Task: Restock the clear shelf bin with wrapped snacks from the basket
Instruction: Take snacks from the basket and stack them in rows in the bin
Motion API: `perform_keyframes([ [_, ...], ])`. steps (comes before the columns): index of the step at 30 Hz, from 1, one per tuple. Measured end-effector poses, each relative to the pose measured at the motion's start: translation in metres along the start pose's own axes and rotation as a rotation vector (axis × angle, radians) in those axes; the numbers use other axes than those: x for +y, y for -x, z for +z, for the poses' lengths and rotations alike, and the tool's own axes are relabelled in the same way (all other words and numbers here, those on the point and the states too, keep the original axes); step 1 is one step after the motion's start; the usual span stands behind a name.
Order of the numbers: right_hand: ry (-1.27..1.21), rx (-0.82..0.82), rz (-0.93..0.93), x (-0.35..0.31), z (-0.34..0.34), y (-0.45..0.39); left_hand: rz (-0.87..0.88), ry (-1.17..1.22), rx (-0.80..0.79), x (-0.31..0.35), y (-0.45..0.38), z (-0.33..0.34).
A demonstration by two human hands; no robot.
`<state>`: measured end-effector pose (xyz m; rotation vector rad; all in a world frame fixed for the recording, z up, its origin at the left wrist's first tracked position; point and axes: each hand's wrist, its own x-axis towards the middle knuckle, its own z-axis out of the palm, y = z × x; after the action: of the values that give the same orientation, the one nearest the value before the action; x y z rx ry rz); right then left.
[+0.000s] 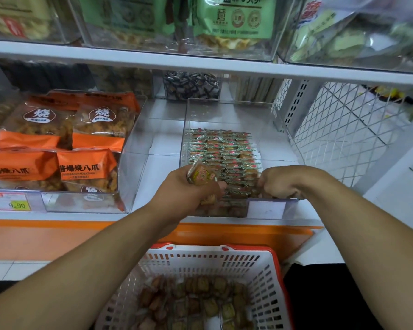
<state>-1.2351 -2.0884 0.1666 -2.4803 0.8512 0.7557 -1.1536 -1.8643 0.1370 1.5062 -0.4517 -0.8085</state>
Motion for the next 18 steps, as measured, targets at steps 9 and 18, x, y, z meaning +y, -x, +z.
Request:
perform_keyframes([
  [9,-0.231,0.001,0.06,0.005,-0.006,-0.002,0.041,-0.031,0.03,-0.004,0.001,0.006],
  [18,-0.085,0.13,0.124,-0.006,0.008,-0.003,0.076,-0.119,0.075,-0.005,0.006,0.009],
])
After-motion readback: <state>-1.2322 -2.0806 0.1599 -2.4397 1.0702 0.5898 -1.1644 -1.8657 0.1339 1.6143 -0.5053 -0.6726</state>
